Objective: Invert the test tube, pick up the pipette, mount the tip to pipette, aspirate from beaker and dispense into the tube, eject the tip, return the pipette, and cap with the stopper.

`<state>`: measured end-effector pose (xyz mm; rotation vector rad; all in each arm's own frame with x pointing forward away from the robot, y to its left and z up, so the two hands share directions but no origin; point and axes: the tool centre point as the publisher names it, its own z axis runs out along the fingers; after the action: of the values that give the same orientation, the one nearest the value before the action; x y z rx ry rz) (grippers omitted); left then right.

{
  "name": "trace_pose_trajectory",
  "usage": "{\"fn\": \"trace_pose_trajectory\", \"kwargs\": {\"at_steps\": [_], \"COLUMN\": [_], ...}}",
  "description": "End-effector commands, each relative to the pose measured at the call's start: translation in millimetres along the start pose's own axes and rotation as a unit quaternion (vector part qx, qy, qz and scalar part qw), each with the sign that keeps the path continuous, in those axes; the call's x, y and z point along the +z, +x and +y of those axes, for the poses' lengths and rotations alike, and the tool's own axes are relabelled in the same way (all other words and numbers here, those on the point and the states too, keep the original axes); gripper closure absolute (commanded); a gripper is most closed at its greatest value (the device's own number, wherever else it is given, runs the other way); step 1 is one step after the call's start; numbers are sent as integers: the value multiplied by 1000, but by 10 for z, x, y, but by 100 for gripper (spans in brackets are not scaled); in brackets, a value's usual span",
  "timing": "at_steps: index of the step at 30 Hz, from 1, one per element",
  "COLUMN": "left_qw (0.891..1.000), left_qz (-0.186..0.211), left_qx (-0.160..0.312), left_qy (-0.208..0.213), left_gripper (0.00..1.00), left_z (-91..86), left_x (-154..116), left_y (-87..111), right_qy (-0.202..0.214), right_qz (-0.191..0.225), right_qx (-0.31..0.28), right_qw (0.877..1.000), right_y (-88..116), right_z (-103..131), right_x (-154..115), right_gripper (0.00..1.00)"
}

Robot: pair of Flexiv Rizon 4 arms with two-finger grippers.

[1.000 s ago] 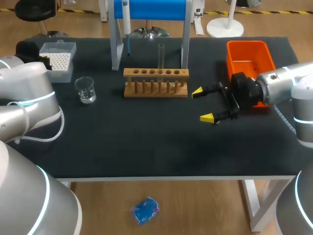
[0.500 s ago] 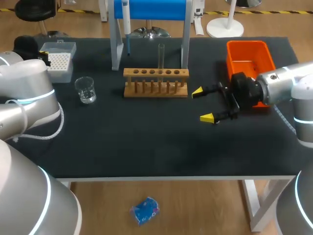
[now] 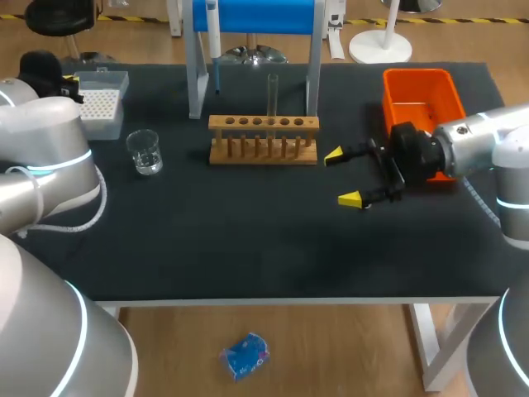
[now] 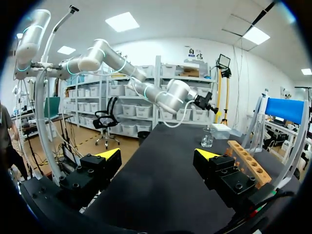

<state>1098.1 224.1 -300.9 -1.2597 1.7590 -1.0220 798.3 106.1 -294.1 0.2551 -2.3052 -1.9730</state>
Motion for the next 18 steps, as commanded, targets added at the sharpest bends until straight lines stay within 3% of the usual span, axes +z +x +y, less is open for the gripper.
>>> {"fn": "trace_pose_trajectory", "kwargs": {"at_steps": [1,10,14,18], "left_qw": [1000,1000,1000,998], "left_qz": [1,5,28,62], "left_qx": [-9,1,13,33], "left_qy": [1,0,-5,-2], "left_gripper": [100,100,100,100], "left_z": [-101,-229,-324,-530], "left_x": [-111,-221,-379,-650], "left_y": [16,52,148,310], "right_qy": [0,0,0,0], "right_qz": [-1,-1,-1,-1], "right_qx": [-1,-1,-1,-1], "right_qw": [1000,1000,1000,1000], "right_y": [8,8,8,8], "right_z": [-2,-2,-2,-2], "right_x": [-2,-2,-2,-2], "right_gripper": [0,0,0,0]}}
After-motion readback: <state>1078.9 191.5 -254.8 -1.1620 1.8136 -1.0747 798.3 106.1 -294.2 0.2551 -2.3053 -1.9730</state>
